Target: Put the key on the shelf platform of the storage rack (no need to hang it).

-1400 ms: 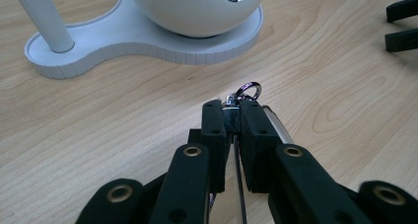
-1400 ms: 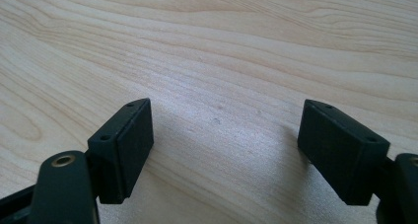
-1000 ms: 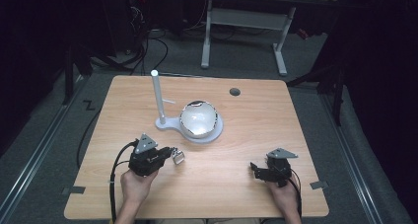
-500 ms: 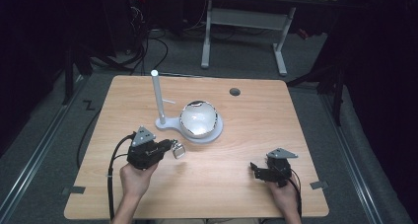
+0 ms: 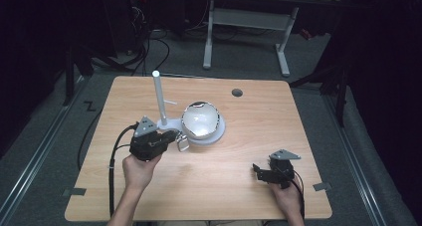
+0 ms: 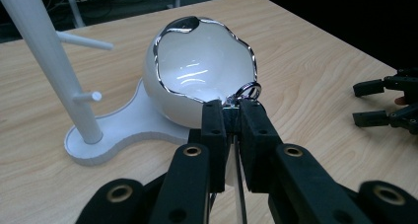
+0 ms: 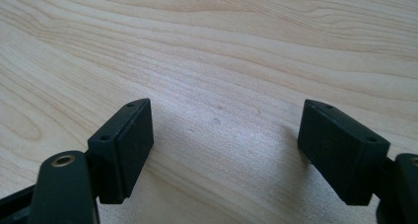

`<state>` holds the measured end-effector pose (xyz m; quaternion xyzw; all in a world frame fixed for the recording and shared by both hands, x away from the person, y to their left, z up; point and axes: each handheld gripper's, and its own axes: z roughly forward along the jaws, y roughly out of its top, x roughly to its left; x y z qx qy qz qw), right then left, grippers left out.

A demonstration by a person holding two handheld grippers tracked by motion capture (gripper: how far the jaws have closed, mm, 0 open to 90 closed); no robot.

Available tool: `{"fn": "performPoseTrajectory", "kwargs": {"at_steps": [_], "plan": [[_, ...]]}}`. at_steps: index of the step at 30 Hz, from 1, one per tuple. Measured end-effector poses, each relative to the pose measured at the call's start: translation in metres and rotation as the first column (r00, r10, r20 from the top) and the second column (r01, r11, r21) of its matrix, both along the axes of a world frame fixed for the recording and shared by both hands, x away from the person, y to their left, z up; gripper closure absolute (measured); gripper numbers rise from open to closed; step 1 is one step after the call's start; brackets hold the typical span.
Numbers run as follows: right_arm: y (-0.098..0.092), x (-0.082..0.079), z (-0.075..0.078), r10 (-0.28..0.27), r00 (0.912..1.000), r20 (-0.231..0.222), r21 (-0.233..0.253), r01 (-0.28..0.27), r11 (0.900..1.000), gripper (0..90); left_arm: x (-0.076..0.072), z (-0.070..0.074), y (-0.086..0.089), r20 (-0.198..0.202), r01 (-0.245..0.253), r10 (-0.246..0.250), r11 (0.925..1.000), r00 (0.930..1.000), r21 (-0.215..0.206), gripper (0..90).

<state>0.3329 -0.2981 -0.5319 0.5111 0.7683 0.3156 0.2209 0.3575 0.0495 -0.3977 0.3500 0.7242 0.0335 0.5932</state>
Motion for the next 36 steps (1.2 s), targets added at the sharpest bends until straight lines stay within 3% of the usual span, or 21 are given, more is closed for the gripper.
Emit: {"fn": "performPoseTrajectory", "kwargs": {"at_steps": [9,15,25,29,36], "plan": [[0.000,0.000,0.000,0.000,1.0000,0.000,0.000,0.000,1.000,21.8,0.010,0.008,-0.008,-0.005,0.027,-0.027,0.9994,0.9996,0.022,82.0],[0.000,0.000,0.000,0.001,1.0000,0.000,0.000,-0.001,1.000,21.8,0.017,0.016,-0.012,-0.022,0.025,-0.025,0.9997,0.9994,-0.007,82.0],[0.000,0.000,0.000,0.001,1.0000,0.000,0.000,-0.001,1.000,21.8,0.033,0.027,-0.023,-0.017,0.032,-0.032,0.9995,0.9993,-0.006,82.0],[0.000,0.000,0.000,0.001,1.0000,0.000,-0.001,-0.001,1.000,21.8,0.041,0.028,-0.031,-0.002,0.030,-0.030,0.9991,0.9995,0.028,81.9],[0.000,0.000,0.000,0.002,1.0000,0.000,-0.001,-0.002,1.000,21.8,0.052,0.026,-0.037,-0.015,0.015,-0.014,0.9991,0.9998,0.041,82.0]]}}
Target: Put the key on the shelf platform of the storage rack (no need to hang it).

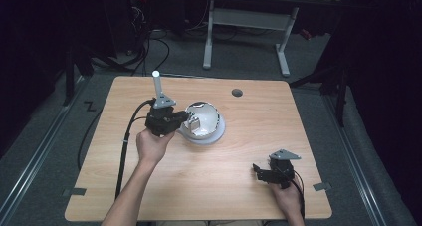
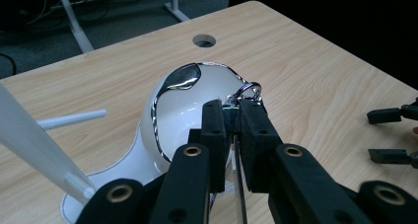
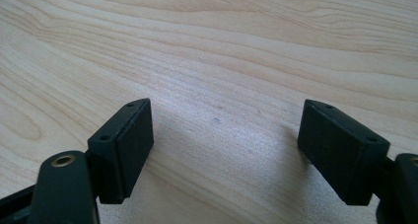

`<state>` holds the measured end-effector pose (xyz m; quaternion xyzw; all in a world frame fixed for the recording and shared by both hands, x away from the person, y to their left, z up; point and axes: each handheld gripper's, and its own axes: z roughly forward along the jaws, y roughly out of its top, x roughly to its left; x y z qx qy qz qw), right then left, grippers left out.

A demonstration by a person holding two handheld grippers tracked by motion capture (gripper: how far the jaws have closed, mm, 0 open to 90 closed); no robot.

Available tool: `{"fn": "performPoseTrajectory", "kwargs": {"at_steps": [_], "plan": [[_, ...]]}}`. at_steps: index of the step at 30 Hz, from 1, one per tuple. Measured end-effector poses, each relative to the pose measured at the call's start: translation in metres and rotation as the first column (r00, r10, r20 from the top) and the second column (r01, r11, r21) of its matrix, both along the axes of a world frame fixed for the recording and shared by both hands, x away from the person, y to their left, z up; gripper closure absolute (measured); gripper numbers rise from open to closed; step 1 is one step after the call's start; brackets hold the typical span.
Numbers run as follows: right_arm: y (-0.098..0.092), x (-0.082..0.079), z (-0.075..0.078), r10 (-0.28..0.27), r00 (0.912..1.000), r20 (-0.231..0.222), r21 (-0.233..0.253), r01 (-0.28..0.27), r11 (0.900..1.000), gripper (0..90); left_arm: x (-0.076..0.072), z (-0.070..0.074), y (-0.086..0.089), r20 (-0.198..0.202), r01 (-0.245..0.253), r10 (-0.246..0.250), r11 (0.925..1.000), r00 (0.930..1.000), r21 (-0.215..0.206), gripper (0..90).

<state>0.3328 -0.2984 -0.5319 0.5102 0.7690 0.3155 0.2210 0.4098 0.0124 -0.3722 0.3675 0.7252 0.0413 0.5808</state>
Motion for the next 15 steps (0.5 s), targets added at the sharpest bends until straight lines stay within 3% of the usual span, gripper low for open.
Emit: {"fn": "performPoseTrajectory", "kwargs": {"at_steps": [4,12,15], "plan": [[0.000,0.000,0.000,0.000,1.0000,0.000,0.000,0.000,1.000,21.8,0.005,-0.001,-0.004,-0.014,-0.014,0.014,0.9999,0.9998,-0.008,82.0],[0.000,0.000,0.000,0.000,1.0000,0.000,0.000,0.000,1.000,21.8,0.014,-0.009,-0.012,-0.002,-0.008,0.008,0.9994,1.0000,0.035,82.0],[0.000,0.000,0.000,0.000,1.0000,0.000,0.000,0.000,1.000,21.8,0.017,-0.013,-0.015,-0.020,-0.018,0.019,0.9993,0.9996,0.034,81.9]]}}
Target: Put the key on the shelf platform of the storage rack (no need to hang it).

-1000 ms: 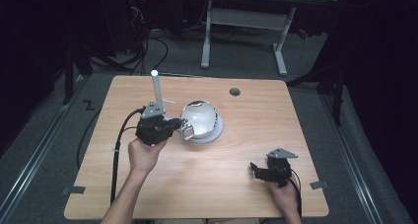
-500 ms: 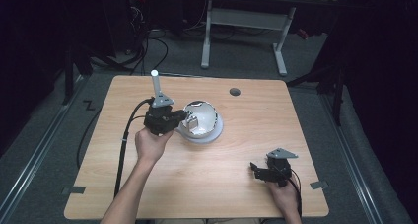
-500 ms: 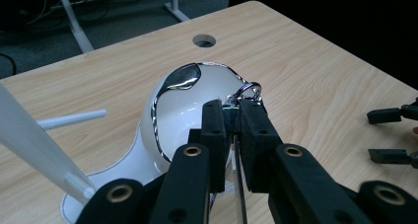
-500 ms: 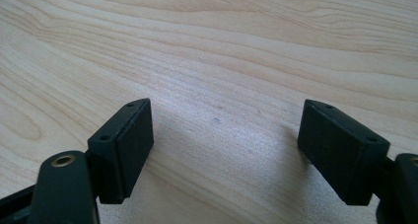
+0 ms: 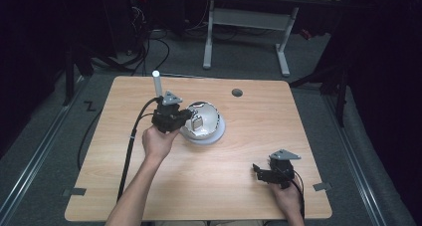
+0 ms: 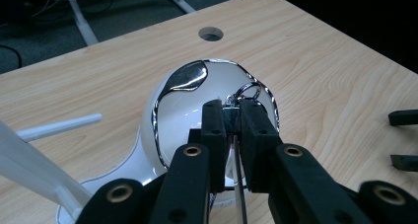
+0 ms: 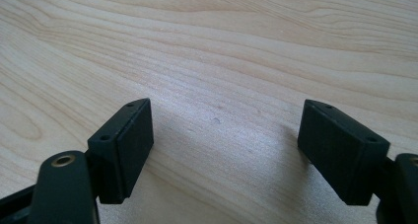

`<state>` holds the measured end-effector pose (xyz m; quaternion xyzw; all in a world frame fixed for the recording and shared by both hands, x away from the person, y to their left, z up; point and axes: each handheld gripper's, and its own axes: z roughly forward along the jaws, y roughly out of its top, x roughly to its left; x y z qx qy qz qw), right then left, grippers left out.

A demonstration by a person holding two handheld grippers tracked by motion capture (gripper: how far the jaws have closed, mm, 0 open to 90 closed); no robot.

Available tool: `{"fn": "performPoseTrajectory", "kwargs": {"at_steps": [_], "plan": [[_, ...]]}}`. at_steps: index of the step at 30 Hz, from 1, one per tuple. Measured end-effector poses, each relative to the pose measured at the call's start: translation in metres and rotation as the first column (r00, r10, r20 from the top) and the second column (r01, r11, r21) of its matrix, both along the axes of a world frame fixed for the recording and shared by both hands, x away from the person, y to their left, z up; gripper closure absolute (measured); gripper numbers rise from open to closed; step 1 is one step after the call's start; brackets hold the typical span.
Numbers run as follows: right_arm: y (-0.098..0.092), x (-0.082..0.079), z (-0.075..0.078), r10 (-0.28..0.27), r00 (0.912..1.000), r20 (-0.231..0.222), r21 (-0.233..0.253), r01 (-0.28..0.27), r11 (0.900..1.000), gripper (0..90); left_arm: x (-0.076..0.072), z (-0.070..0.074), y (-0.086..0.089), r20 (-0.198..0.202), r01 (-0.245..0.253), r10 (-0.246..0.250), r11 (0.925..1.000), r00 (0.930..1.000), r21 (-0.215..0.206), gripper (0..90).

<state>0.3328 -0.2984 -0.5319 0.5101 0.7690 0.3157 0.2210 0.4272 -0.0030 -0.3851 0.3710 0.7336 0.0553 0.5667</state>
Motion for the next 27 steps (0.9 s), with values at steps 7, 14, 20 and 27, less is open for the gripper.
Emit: {"fn": "performPoseTrajectory", "kwargs": {"at_steps": [7,14,20,27], "plan": [[0.000,0.000,0.000,-0.001,1.0000,-0.001,0.001,0.001,1.000,21.8,0.007,-0.008,-0.006,-0.009,0.004,-0.004,0.9999,0.9999,0.014,82.0],[0.000,0.000,0.000,0.000,1.0000,0.000,0.000,0.000,1.000,21.8,0.018,-0.017,-0.011,-0.035,-0.008,0.008,0.9998,0.9994,0.020,81.9],[0.000,0.000,0.000,0.000,1.0000,0.000,0.000,0.000,1.000,21.8,0.023,-0.023,-0.018,-0.054,-0.018,0.018,0.9998,0.9984,0.013,81.9],[0.000,0.000,0.000,0.000,1.0000,0.000,0.000,0.000,1.000,21.8,0.039,-0.039,0.047,-0.167,0.588,-0.695,0.4258,0.6991,0.688,81.9]]}}
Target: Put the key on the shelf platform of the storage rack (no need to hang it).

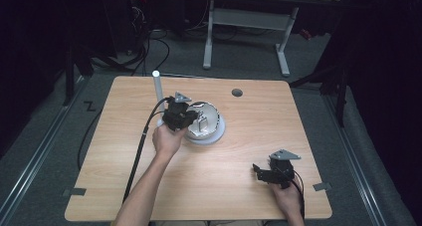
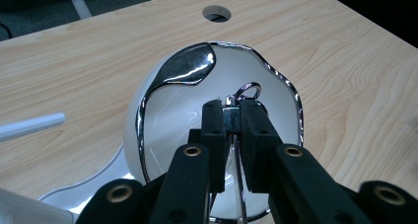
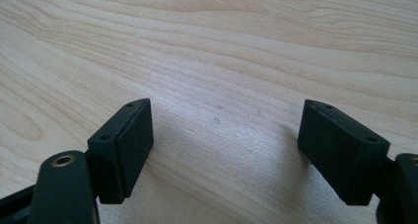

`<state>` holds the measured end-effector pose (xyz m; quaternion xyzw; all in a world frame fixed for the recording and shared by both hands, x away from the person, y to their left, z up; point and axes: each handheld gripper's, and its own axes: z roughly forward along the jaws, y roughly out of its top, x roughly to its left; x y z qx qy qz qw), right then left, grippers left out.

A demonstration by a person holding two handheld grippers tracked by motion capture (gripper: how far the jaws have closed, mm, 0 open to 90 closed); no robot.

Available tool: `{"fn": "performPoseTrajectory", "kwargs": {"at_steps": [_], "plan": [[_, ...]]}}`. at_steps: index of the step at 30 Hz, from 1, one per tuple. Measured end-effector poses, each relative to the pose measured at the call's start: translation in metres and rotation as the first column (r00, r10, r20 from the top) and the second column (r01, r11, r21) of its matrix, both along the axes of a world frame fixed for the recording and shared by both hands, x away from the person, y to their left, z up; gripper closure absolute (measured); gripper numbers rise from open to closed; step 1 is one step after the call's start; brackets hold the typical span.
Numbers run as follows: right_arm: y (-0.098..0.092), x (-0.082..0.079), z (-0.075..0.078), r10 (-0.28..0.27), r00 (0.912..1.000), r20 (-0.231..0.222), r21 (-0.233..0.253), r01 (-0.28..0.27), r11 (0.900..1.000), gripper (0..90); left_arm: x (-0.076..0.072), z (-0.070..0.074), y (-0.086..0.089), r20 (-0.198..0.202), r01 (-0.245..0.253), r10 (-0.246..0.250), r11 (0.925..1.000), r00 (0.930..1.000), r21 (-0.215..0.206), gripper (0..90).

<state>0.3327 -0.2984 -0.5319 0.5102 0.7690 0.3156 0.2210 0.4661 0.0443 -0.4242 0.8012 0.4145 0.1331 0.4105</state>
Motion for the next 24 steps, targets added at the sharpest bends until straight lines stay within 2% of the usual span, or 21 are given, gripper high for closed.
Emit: {"fn": "performPoseTrajectory", "kwargs": {"at_steps": [6,7,16,24], "plan": [[0.000,0.000,0.000,0.000,1.0000,0.000,0.000,0.000,1.000,21.8,0.004,-0.006,-0.005,-0.014,-0.018,0.018,0.9998,0.9997,-0.011,81.9],[0.000,0.000,0.000,0.000,1.0000,0.000,0.000,0.000,1.000,21.8,0.008,-0.007,-0.005,0.019,0.009,-0.009,0.9999,0.9998,-0.009,81.9],[0.000,0.000,0.000,0.001,1.0000,0.000,0.000,-0.001,1.000,21.8,0.015,-0.017,-0.019,0.019,-0.003,0.003,1.0000,0.9998,0.005,81.8],[0.000,0.000,0.000,0.000,1.0000,0.000,0.001,0.000,1.000,21.8,0.017,-0.017,-0.030,0.033,-0.007,0.006,0.9997,0.9994,0.024,81.7]]}}
